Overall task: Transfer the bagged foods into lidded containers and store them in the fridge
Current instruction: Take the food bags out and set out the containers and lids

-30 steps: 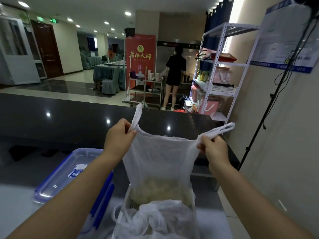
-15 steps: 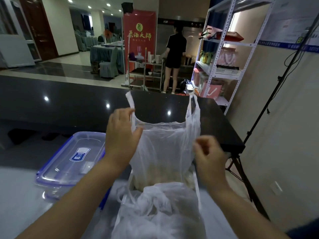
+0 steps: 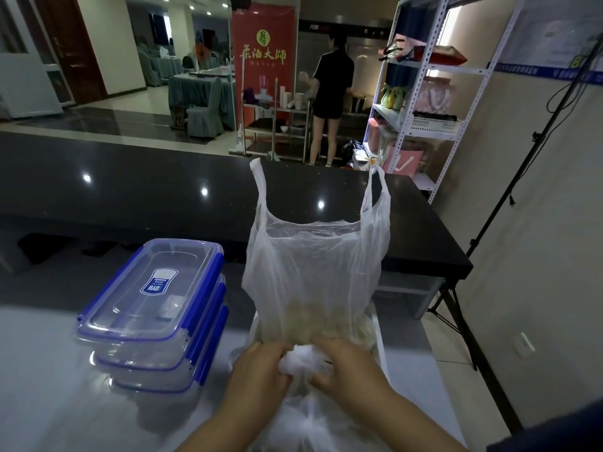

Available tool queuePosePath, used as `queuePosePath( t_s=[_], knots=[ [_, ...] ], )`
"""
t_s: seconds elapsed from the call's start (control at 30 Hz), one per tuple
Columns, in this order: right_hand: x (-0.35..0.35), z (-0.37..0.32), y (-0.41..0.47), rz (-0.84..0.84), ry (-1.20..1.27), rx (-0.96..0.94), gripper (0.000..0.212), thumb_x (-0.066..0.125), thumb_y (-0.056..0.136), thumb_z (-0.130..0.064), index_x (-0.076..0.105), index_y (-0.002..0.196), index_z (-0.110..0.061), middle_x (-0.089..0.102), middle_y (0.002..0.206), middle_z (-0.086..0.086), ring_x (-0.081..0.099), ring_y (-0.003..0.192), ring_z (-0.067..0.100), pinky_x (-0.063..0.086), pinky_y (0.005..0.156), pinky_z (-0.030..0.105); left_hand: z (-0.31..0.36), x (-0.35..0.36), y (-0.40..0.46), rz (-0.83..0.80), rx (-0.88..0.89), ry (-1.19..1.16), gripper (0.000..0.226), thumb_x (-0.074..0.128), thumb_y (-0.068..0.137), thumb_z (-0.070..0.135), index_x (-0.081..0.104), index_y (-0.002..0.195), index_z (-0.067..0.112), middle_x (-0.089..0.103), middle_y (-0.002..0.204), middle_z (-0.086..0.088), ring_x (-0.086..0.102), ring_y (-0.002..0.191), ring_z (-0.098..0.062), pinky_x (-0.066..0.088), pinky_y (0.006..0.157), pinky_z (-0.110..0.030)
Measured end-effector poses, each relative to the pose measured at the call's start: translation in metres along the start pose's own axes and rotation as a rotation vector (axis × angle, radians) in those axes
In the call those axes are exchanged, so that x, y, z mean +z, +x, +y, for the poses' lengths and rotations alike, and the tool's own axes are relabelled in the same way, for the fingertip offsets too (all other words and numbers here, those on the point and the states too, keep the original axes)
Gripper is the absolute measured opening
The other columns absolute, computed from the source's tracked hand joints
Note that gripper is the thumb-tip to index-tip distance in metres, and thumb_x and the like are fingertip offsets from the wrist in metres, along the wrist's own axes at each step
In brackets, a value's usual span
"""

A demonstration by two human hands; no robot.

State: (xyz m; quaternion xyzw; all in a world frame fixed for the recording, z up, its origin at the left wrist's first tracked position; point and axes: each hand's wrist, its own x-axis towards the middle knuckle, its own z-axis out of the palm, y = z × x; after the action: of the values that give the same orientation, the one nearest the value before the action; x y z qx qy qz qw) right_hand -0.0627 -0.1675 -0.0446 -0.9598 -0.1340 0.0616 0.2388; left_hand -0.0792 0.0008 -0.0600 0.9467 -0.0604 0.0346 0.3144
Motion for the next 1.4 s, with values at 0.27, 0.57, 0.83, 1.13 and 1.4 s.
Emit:
queuePosePath(
  t_s=[0.27, 0.57, 0.83, 1.13, 1.4],
  knots=[
    [-0.049, -0.01, -0.001, 0.223, 0.2, -0.101, 0.006, 0.068, 0.08, -0.036, 0.065, 0.076, -0.033, 0.054, 0.067, -0.02, 0.05, 0.072, 0.0, 0.035, 0.068, 0.016, 0.02, -0.03, 0.016, 0.272, 0.278, -0.078, 0.012, 0.059, 0.076, 0.042, 0.061, 0.075, 0.031, 0.056, 0.074, 0.019, 0.051, 0.074, 0.0, 0.04, 0.069, -0.018],
    [-0.094, 0.02, -0.002, 0.371, 0.687, 0.21, 0.016, 0.06, 0.089, -0.015, 0.07, 0.075, -0.013, 0.067, 0.076, 0.002, 0.058, 0.069, 0.01, 0.046, 0.063, 0.017, 0.021, -0.07, 0.015, 0.417, 0.169, 0.03, 0.019, 0.047, 0.086, 0.036, 0.061, 0.075, 0.028, 0.059, 0.069, 0.016, 0.051, 0.061, -0.001, 0.039, 0.056, -0.016],
    [-0.083, 0.017, -0.004, 0.255, 0.489, 0.086, 0.053, 0.073, 0.076, -0.018, 0.051, 0.118, -0.043, 0.045, 0.113, -0.022, 0.05, 0.103, 0.007, 0.049, 0.089, 0.028, 0.056, -0.074, 0.013, -0.138, -0.068, -0.44, 0.035, 0.065, 0.079, 0.023, 0.045, 0.101, 0.042, 0.058, 0.1, 0.017, 0.061, 0.089, -0.004, 0.055, 0.076, -0.026],
    [-0.13, -0.006, 0.007, 0.484, 0.63, -0.022, 0.018, 0.062, 0.088, -0.018, 0.068, 0.071, -0.018, 0.061, 0.067, -0.002, 0.054, 0.06, 0.011, 0.044, 0.058, 0.025, 0.083, -0.098, 0.026, 0.224, 0.119, -0.35, 0.008, 0.059, 0.085, 0.039, 0.059, 0.083, 0.031, 0.064, 0.073, 0.006, 0.061, 0.067, -0.004, 0.056, 0.063, -0.032],
    [-0.185, -0.008, 0.009, 0.699, 0.956, 0.152, 0.031, 0.043, 0.097, -0.03, 0.063, 0.085, -0.008, 0.064, 0.08, 0.011, 0.06, 0.06, 0.011, 0.052, 0.058, 0.023, 0.056, -0.127, 0.039, 0.469, -0.015, -0.404, 0.012, 0.062, 0.086, 0.029, 0.051, 0.086, 0.024, 0.06, 0.079, 0.005, 0.062, 0.073, -0.013, 0.053, 0.059, -0.032]
  ],
)
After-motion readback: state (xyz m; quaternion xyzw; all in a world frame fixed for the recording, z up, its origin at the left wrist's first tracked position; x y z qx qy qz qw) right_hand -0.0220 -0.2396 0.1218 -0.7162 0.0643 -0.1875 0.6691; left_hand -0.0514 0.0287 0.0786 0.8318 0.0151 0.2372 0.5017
